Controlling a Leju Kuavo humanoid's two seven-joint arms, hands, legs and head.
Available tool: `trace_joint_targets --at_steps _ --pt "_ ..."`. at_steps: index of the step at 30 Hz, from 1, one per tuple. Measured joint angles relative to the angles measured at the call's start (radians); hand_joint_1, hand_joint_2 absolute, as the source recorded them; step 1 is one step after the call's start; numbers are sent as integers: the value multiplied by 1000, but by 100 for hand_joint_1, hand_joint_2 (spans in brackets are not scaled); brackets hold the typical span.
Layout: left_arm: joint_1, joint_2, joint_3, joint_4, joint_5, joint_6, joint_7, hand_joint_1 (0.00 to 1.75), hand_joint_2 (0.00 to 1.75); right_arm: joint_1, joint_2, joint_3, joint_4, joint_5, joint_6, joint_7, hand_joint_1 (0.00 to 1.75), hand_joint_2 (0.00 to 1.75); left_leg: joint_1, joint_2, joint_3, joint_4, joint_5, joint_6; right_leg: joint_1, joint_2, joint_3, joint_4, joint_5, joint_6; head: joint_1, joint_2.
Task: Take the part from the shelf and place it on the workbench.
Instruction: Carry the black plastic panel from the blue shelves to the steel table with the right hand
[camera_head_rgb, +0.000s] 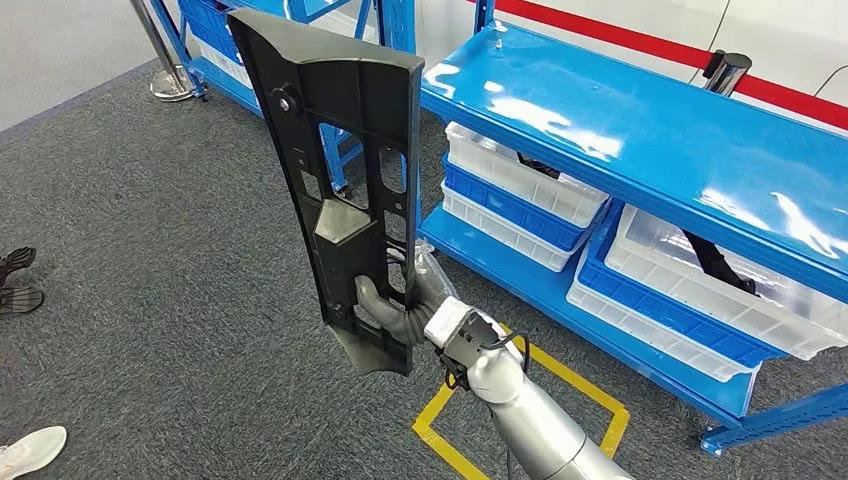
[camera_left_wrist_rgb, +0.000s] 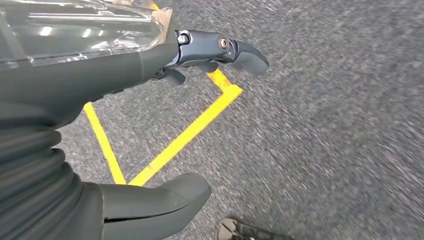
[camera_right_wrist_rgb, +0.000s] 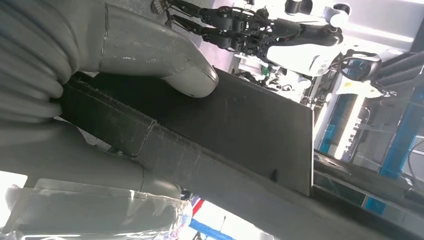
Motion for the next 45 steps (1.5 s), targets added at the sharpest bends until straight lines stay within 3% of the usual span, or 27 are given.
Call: trace_joint_targets --at_steps 2,3,5,7,8,9,10,12,13,16,18,20,22,23,24,26,28,30,31,33,35,37,38,39,42,44,45 --pt "-2 6 2 0 9 -11 -10 0 175 -3 3 0 8 1 8 0 175 175 2 24 -12 24 -16 -10 -4 -12 2 -3 4 -15 -2 0" --pt "-5 9 4 0 15 -15 -11 0 175 -7 6 0 13 0 16 1 175 175 2 45 -29 62 -39 -15 -6 -19 3 -5 5 -22 -3 0" --pt "-14 13 8 0 29 -19 -11 0 175 -22 12 1 33 -11 38 8 175 175 5 81 -92 190 -101 -23 -1 -35 3 -5 4 -32 -6 0" --pt "-19 19 14 0 40 -19 -8 0 175 -44 27 4 65 -31 66 25 175 175 6 91 -140 282 -128 -27 4 -53 2 -5 3 -35 -6 0" --pt "-19 23 17 0 43 -19 -5 0 175 -55 37 7 83 -41 77 34 175 175 6 93 -137 274 -114 -27 5 -61 2 -5 3 -36 -6 0" --pt "-19 26 20 0 44 -19 0 0 175 -64 47 10 99 -49 84 41 175 175 6 97 -113 226 -85 -24 6 -68 3 -5 2 -36 -6 0" --pt "-19 31 22 0 40 -18 10 0 175 -70 58 12 112 -55 87 47 175 175 5 108 -73 152 -51 -20 7 -75 4 -5 1 -36 -6 0" --pt "-20 38 24 -1 24 -17 39 0 175 -73 75 17 132 -66 82 54 175 175 -2 132 -11 34 -12 -10 14 -89 5 -6 -1 -32 -5 0" --pt "-19 42 24 -1 15 -15 57 0 175 -68 80 20 139 -70 74 56 175 175 -6 137 2 8 -7 -5 17 -96 7 -6 -3 -29 -5 0" --pt "-10 46 24 -1 2 -6 87 0 175 -38 85 24 155 -75 51 55 175 175 -9 114 4 -5 -4 11 19 -114 12 -10 -9 -15 -5 0" --pt "-5 46 24 -1 -2 -2 93 0 175 -22 85 26 161 -75 45 52 175 175 -3 99 12 -19 5 23 19 -86 -5 34 -36 -13 -4 0" --pt "-4 45 23 -1 -13 1 103 0 175 -7 82 27 167 -75 40 53 175 175 1 82 15 -23 9 29 16 -45 -62 157 -91 -19 -3 0" --pt "-2 45 18 -1 -29 5 114 0 175 20 76 27 173 -75 33 60 175 175 1 61 14 -23 9 30 15 -31 -119 268 -128 -17 -3 0" --pt "0 44 15 -1 -34 9 117 0 175 37 73 26 176 -73 30 64 175 175 1 49 14 -23 8 30 14 -30 -125 275 -124 -11 -3 0" --pt "2 43 12 -1 -38 15 118 0 175 53 70 26 177 -71 28 69 175 175 1 37 15 -22 8 29 12 -27 -110 237 -103 -1 -3 0" --pt "5 40 9 -1 -38 29 116 0 175 77 66 26 180 -68 28 73 175 175 0 15 15 -18 6 24 5 -8 -45 93 -42 15 -3 0" --pt "6 39 8 -1 -32 44 108 0 175 87 63 25 181 -66 29 76 175 175 -3 -1 12 -11 2 14 2 9 -1 1 -7 11 -4 0" --pt "10 37 9 -2 -18 55 99 0 175 89 60 20 182 -62 32 79 175 175 -1 -11 8 -10 1 2 5 4 6 -8 -1 -6 -4 0" --pt "12 35 10 -2 -10 57 96 0 175 89 59 16 182 -60 33 80 175 175 2 -8 6 -9 0 -4 4 -1 7 -9 1 -13 -4 0" --pt "15 28 12 -2 1 57 98 0 175 89 58 4 182 -55 32 80 175 175 3 28 -8 25 -24 -14 1 -13 10 -12 4 -26 -7 0" --pt "14 18 13 -1 -1 51 106 0 175 91 53 -10 180 -43 18 77 175 175 3 74 -60 137 -84 -22 3 -28 12 -13 3 -35 -9 0" --pt "13 8 12 -1 -13 38 111 0 175 100 43 -26 168 -20 -9 80 175 175 6 90 -124 261 -134 -26 8 -48 12 -13 1 -39 -9 0" --pt "13 3 12 -1 -17 32 111 0 175 107 37 -33 157 -7 -22 85 175 175 6 92 -136 282 -133 -26 10 -58 13 -13 0 -40 -9 0" --pt "13 -1 12 -1 -21 26 109 0 175 115 31 -40 141 6 -35 93 175 175 6 95 -127 263 -115 -23 11 -68 13 -13 -1 -41 -9 0" --pt "10 -8 12 -1 -23 17 94 0 175 136 13 -62 81 23 -55 109 175 175 -1 133 -23 66 -30 -6 17 -90 17 -13 -5 -37 -9 0" --pt "4 -12 12 -1 -19 16 85 0 175 152 0 -75 46 32 -61 112 175 175 -11 150 9 4 -17 6 21 -104 19 -14 -9 -28 -9 0" --pt "3 -14 12 -1 -16 17 81 0 175 163 -6 -81 31 38 -63 113 175 175 -15 141 8 2 -17 10 22 -111 21 -15 -10 -23 -9 0"
